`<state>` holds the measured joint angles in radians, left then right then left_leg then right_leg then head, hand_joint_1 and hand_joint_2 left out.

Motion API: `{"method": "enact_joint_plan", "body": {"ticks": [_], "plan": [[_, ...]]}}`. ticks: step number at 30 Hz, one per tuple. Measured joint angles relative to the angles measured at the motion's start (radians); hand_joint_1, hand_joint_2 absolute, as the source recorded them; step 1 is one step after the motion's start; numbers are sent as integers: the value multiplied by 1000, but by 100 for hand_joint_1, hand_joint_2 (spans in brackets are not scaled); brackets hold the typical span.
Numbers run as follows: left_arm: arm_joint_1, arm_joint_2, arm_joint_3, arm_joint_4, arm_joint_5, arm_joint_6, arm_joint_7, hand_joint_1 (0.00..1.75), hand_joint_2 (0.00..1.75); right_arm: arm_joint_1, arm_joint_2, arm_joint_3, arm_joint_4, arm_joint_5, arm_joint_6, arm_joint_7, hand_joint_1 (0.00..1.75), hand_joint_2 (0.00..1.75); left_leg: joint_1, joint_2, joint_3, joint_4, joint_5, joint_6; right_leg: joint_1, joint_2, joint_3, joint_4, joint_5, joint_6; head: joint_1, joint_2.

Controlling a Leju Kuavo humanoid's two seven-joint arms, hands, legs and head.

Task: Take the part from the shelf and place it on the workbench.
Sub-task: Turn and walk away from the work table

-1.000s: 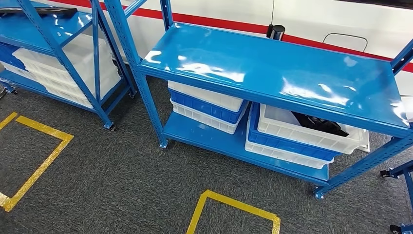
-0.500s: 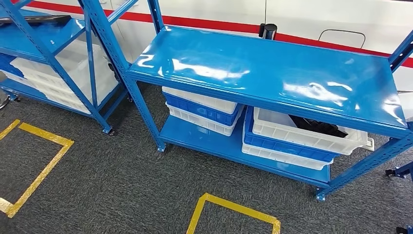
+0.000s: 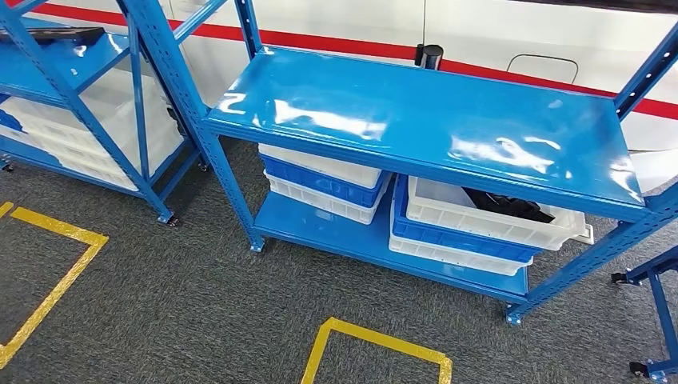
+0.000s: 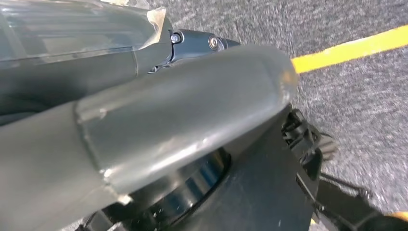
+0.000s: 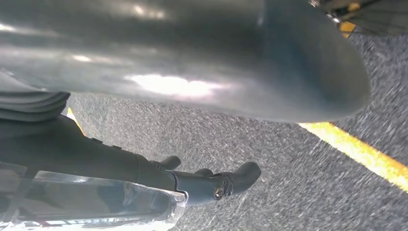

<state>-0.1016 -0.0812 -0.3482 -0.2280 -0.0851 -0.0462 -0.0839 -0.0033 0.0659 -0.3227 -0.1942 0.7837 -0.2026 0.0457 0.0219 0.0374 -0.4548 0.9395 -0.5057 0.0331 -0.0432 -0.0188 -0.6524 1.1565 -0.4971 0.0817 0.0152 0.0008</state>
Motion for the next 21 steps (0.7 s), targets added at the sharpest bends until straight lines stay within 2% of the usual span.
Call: {"method": "enact_joint_plan", "body": {"ticks": [1,2,3,5,7,8,9,11,12,13,14,15,16,17,19,21], "plan": [[0,0,1,0,-1,10,6,0,131,-1,1,0,0,3,0,1,0,0,1,7,0,11,-11,-12,-2,-13,29,-57,21,9,2,0],[-1,0,2,0,-2,18,12,0,175,-3,2,-1,0,7,1,2,0,0,1,14,0,23,-23,-24,-3,-21,52,-103,37,7,2,0],[-2,1,3,0,-3,23,16,0,175,-4,3,-2,0,10,1,4,0,0,0,20,0,33,-33,-32,-1,-24,62,-121,38,-3,0,0],[-3,0,7,0,-4,26,21,0,87,-5,3,-4,0,16,4,6,0,0,1,28,2,39,-42,-39,2,-6,60,-115,30,-33,-4,0],[-5,-1,10,0,-5,25,22,0,0,-5,2,-5,-1,18,6,8,0,0,8,18,-1,57,-60,-42,2,9,62,-115,27,-48,-7,0],[-5,-2,11,0,-5,24,22,0,0,-6,2,-5,-1,18,8,8,0,0,10,6,-18,94,-81,-44,2,16,63,-116,26,-54,-9,0],[-5,-2,12,0,-6,23,22,0,0,-7,2,-6,-1,19,9,8,0,0,10,-10,-48,153,-110,-44,4,23,64,-116,26,-58,-11,0],[-3,-2,14,0,-6,20,23,0,0,-8,1,-6,-1,22,10,8,0,0,8,-26,-132,296,-162,-41,10,39,64,-116,24,-62,-13,0],[-1,-2,15,0,-6,19,23,0,0,-8,1,-6,-1,24,11,8,0,0,7,-29,-166,344,-168,-37,14,49,66,-116,24,-63,-13,0],[0,-2,16,0,-6,18,24,0,0,-8,1,-6,-1,26,11,8,0,0,5,-31,-185,357,-154,-32,17,59,67,-116,23,-64,-13,0],[1,-2,17,0,-6,18,24,0,0,-7,1,-6,-1,27,11,8,0,0,3,-35,-187,336,-124,-24,19,70,69,-116,23,-64,-13,0],[1,-2,18,0,-6,18,24,0,0,-7,1,-6,-1,28,11,8,0,0,0,-42,-176,292,-86,-15,21,81,71,-116,23,-65,-13,0],[1,-2,19,0,-7,18,24,0,0,-8,1,-6,-1,29,11,8,0,0,-5,-60,-155,228,-45,-4,21,91,73,-117,23,-65,-13,0],[1,0,21,0,-7,18,25,0,0,-8,3,-6,-1,30,11,8,0,0,-9,-84,-135,171,-16,6,23,100,73,-117,23,-65,-11,0],[-1,3,24,0,-9,18,26,0,87,-9,6,-7,-2,31,9,6,0,0,-18,-113,-109,100,10,19,23,117,71,-118,24,-63,-13,0],[-3,3,27,-1,-15,19,28,0,175,-8,8,-11,-2,33,7,3,0,0,-24,-102,-103,84,14,22,24,129,65,-124,27,-55,-17,0]]}}
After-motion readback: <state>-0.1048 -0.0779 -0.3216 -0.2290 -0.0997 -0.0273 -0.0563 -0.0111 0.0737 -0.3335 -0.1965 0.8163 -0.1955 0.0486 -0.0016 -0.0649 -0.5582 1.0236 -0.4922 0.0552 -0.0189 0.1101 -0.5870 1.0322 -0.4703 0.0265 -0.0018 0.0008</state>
